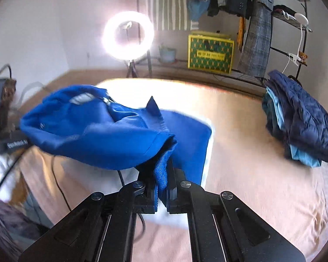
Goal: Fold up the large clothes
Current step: 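Lay the blue-and-white jacket onto the bed with both tools and release, then grasp the blue jacket edge with both tools and fold it over, then grasp the blue jacket hem with both tools and fold it toward the collar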
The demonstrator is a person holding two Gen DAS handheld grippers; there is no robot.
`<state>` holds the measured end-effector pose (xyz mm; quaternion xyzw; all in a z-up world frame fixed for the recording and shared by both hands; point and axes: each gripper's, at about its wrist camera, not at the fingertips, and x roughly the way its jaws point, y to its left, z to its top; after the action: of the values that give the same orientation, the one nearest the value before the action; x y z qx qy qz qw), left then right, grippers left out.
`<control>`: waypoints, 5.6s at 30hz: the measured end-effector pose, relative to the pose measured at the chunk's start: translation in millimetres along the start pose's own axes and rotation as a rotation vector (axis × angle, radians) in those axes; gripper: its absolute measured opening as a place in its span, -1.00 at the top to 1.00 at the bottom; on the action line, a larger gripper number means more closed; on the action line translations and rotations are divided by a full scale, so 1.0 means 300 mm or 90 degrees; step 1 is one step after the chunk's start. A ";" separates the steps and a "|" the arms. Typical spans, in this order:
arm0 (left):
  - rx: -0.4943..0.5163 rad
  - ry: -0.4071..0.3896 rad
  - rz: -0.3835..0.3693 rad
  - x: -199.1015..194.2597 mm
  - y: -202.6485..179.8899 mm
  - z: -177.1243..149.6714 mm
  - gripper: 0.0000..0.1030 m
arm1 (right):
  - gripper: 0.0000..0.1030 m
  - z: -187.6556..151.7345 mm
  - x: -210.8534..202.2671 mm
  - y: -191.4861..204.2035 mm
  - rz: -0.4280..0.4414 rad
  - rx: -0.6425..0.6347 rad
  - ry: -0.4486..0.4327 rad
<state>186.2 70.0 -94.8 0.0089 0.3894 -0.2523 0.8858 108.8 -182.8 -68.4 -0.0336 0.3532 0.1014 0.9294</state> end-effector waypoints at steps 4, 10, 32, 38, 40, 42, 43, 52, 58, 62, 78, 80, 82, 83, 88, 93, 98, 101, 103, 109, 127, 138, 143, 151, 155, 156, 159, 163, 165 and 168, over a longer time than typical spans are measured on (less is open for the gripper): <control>0.017 0.038 -0.003 -0.038 0.019 -0.106 0.87 | 0.82 -0.087 -0.035 0.010 -0.005 -0.038 0.029; 0.016 0.052 -0.030 -0.184 0.030 -0.189 0.76 | 0.76 -0.166 -0.162 -0.013 0.008 -0.029 0.029; 0.005 -0.201 -0.038 -1.055 -0.045 0.137 0.00 | 0.10 0.060 -0.813 -0.038 0.038 0.009 -0.205; -0.021 -0.213 -0.043 -1.160 -0.012 0.240 0.00 | 0.10 0.097 -0.871 -0.097 0.025 0.039 -0.214; -0.007 -0.231 -0.033 -1.226 -0.018 0.273 0.00 | 0.10 0.118 -0.911 -0.114 0.018 0.041 -0.228; 0.000 -0.246 -0.027 -1.272 -0.026 0.297 -0.01 | 0.10 0.143 -0.962 -0.129 0.024 0.047 -0.245; 0.002 -0.255 -0.022 -1.293 -0.030 0.312 -0.04 | 0.10 0.154 -0.982 -0.136 0.024 0.048 -0.252; -0.056 -0.189 -0.068 -0.985 0.048 0.246 -0.25 | -0.04 0.093 -0.760 -0.185 0.079 0.123 -0.161; -0.160 -0.092 -0.106 -0.567 0.180 0.128 -0.25 | -0.04 -0.039 -0.433 -0.194 0.117 0.192 -0.048; -0.209 -0.029 -0.106 -0.311 0.272 0.078 -0.25 | -0.04 -0.110 -0.220 -0.187 0.107 0.204 0.031; -0.316 0.084 -0.185 0.150 0.414 -0.025 0.04 | -0.11 -0.205 0.117 -0.227 0.187 0.283 0.107; -0.313 0.087 -0.201 0.151 0.401 -0.030 0.35 | -0.11 -0.196 0.111 -0.225 0.187 0.277 0.096; -0.303 0.089 -0.217 0.146 0.384 -0.030 0.52 | -0.07 -0.196 0.107 -0.214 0.204 0.270 0.089; -0.298 0.091 -0.221 0.146 0.375 -0.032 0.52 | -0.07 -0.199 0.107 -0.207 0.218 0.266 0.088; -0.304 0.103 -0.219 0.171 0.362 -0.048 0.67 | -0.07 -0.197 0.152 -0.175 0.240 0.253 0.097; -0.364 0.090 -0.270 0.103 0.350 -0.069 1.00 | 0.96 -0.171 0.136 -0.215 0.299 0.309 0.104; -0.352 0.097 -0.244 0.041 0.330 -0.117 1.00 | 0.97 -0.153 0.022 -0.298 0.353 0.355 0.043; -0.408 0.134 -0.228 0.126 0.387 -0.172 1.00 | 0.97 -0.211 0.097 -0.315 0.339 0.396 0.090; -0.414 0.141 -0.227 0.145 0.400 -0.188 1.00 | 0.97 -0.243 0.149 -0.297 0.287 0.373 0.134; -0.336 0.114 -0.221 0.004 0.383 -0.131 0.61 | 0.84 -0.214 0.046 -0.308 0.259 0.301 0.101; -0.428 0.106 -0.251 0.200 0.447 0.016 0.96 | 0.91 -0.160 0.187 -0.360 0.363 0.394 0.105; -0.301 0.157 -0.117 0.273 0.364 -0.029 0.82 | 0.81 -0.149 0.238 -0.344 0.233 0.305 0.145; -0.212 0.115 -0.054 0.105 0.312 0.044 0.67 | 0.60 -0.054 0.071 -0.294 0.109 0.170 0.106; -0.126 0.032 -0.018 0.104 0.170 0.225 0.67 | 0.60 0.117 0.132 -0.208 0.062 0.092 -0.014; -0.097 0.035 0.001 0.223 0.121 0.291 0.67 | 0.60 0.176 0.242 -0.104 0.085 0.041 0.018; -0.085 0.043 0.005 0.264 0.110 0.311 0.67 | 0.60 0.182 0.260 -0.087 0.078 0.025 0.030; -0.073 0.064 0.023 0.353 0.112 0.326 0.67 | 0.60 0.184 0.388 -0.091 0.038 0.013 0.079; -0.091 0.084 0.025 0.471 0.169 0.314 0.67 | 0.67 0.177 0.506 -0.113 0.026 -0.006 0.108; -0.119 0.094 0.003 0.527 0.210 0.277 0.67 | 0.67 0.161 0.543 -0.112 0.025 -0.018 0.121; -0.102 0.080 -0.007 0.530 0.215 0.266 0.67 | 0.67 0.145 0.562 -0.115 0.020 -0.030 0.118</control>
<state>360.6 39.4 -161.2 -0.0481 0.4632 -0.2244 0.8560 267.3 -182.9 -148.0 -0.0593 0.4357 0.1203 0.8900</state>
